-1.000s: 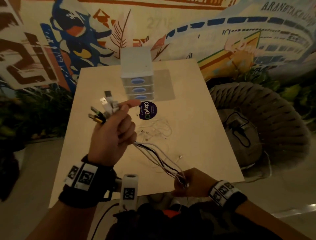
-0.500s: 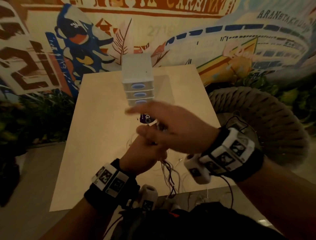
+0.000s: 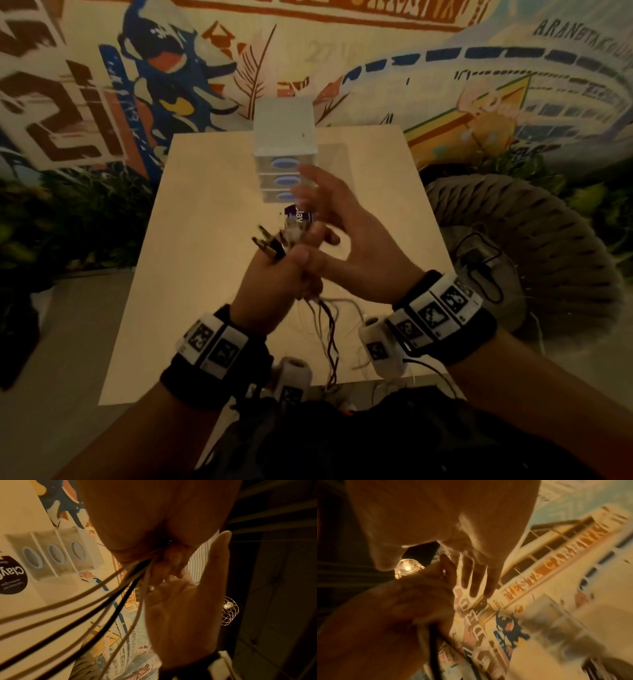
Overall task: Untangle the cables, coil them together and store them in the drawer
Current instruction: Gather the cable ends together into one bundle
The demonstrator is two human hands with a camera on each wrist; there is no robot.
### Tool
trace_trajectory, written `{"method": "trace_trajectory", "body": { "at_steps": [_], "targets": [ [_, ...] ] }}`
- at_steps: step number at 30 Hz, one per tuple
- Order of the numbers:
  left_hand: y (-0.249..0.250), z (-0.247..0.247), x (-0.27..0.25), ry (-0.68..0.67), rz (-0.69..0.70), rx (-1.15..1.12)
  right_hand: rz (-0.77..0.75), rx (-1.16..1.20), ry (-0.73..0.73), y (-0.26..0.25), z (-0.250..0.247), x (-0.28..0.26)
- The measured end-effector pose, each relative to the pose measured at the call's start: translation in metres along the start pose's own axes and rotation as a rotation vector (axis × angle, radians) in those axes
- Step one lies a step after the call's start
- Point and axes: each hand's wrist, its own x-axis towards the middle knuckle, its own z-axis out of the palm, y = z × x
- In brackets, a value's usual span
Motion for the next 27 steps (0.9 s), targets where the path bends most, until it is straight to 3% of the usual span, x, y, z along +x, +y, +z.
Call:
{"method": "trace_trajectory", "body": {
  "at_steps": [3, 5, 8, 10, 14, 19, 23, 27],
  "targets": [
    [0.012, -0.002, 0.010, 0.016, 0.070, 0.039, 0.268, 0.398, -0.276, 0.027, 0.024, -0.006],
    [0.009, -0.006, 0.012, 0.000, 0.103, 0.154, 0.381, 0.500, -0.407, 0.041, 0.029, -0.009],
    [0.004, -0.009, 0.012, -0.027, 0.078, 0.186, 0.411, 0.302, -0.472, 0.058, 0.019, -0.016],
    [0.005, -0.013, 0.014, -0.022, 0.053, 0.026, 0.473, 0.151, -0.521, 0.072, 0.016, -0.028],
    [0.016, -0.033, 0.021, -0.016, 0.033, -0.156, 0.748, -0.066, -0.537, 0.110, 0.020, -0.071],
    [0.020, -0.029, 0.016, 0.032, 0.107, -0.175, 0.944, 0.150, -0.453, 0.150, 0.020, -0.111],
    [0.022, -0.030, 0.014, 0.012, 0.085, -0.177, 1.012, 0.288, -0.368, 0.178, 0.022, -0.135],
    [0.021, -0.029, 0.010, 0.049, 0.065, -0.182, 0.997, 0.148, -0.409, 0.191, 0.029, -0.148]
  ]
}}
